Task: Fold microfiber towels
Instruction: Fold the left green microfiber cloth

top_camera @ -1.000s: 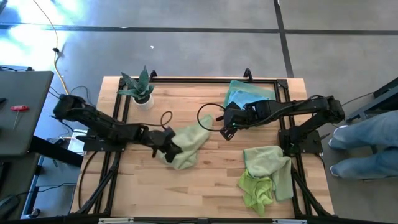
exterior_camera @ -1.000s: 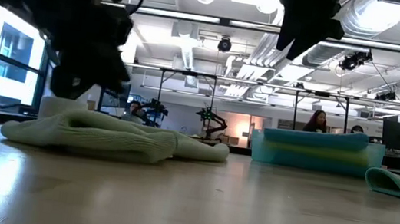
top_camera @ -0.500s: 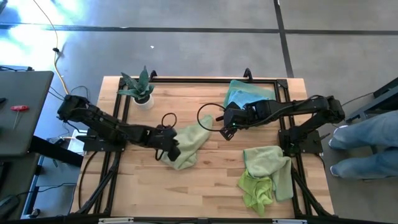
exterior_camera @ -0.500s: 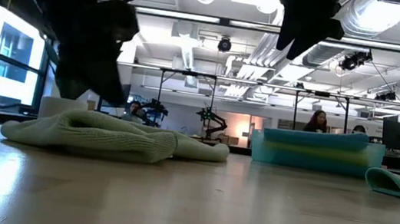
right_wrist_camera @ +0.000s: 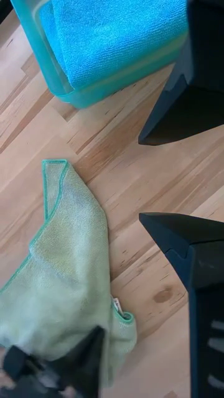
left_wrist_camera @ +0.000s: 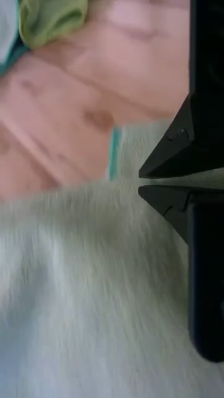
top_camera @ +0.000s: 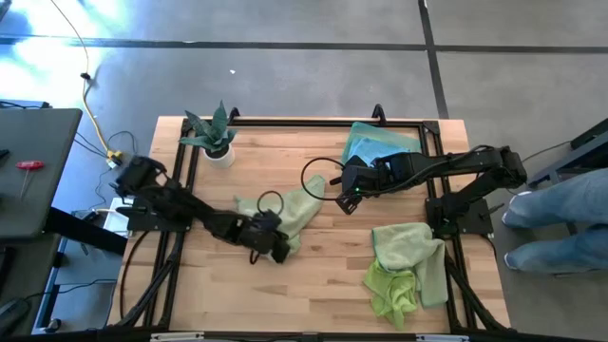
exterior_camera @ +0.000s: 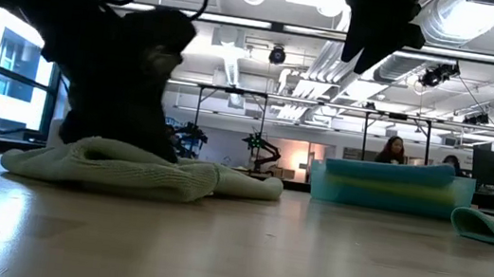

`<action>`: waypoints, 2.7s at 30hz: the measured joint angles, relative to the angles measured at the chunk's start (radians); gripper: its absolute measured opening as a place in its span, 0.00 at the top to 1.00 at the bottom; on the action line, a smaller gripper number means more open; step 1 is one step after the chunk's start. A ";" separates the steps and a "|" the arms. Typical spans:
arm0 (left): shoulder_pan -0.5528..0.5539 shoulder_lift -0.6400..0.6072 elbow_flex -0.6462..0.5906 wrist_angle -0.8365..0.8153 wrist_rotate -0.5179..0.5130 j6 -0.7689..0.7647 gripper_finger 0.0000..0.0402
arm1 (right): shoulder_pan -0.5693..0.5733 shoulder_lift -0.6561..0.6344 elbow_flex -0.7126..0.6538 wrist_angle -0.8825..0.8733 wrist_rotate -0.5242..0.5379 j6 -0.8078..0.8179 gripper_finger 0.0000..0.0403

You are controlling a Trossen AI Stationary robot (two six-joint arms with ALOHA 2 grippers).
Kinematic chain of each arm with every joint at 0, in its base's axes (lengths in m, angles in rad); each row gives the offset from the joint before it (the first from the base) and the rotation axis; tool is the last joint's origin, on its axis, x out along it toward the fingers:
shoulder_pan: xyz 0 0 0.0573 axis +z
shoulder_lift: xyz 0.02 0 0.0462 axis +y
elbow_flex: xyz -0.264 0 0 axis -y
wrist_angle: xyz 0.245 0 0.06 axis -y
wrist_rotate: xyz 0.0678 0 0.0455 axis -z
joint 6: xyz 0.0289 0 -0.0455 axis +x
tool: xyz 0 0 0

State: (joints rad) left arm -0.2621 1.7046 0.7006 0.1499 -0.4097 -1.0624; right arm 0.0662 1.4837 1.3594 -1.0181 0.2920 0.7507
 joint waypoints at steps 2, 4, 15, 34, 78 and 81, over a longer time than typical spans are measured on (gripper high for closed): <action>-0.007 0.042 0.053 0.006 -0.001 0.018 0.95 | 0.000 0.000 0.000 0.000 0.000 0.000 0.56; -0.013 0.089 0.114 0.008 -0.001 0.051 0.95 | 0.000 0.000 0.000 0.000 0.000 0.000 0.56; -0.017 0.208 0.446 -0.125 0.015 0.316 0.96 | 0.000 0.000 0.000 0.013 0.000 0.000 0.56; 0.019 -0.161 0.451 -1.069 0.149 0.262 0.95 | 0.000 0.000 0.000 0.066 -0.011 0.000 0.56; 0.160 -0.845 -0.311 -0.643 0.183 -0.148 0.50 | 0.000 0.000 0.001 0.256 -0.014 0.000 0.56; 0.166 -0.806 -0.311 -0.629 0.190 -0.206 0.40 | 0.000 0.000 0.001 0.257 -0.014 0.000 0.56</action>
State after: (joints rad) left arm -0.0963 0.8984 0.3897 -0.4788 -0.2201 -1.2689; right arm 0.0658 1.4837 1.3602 -0.7607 0.2779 0.7509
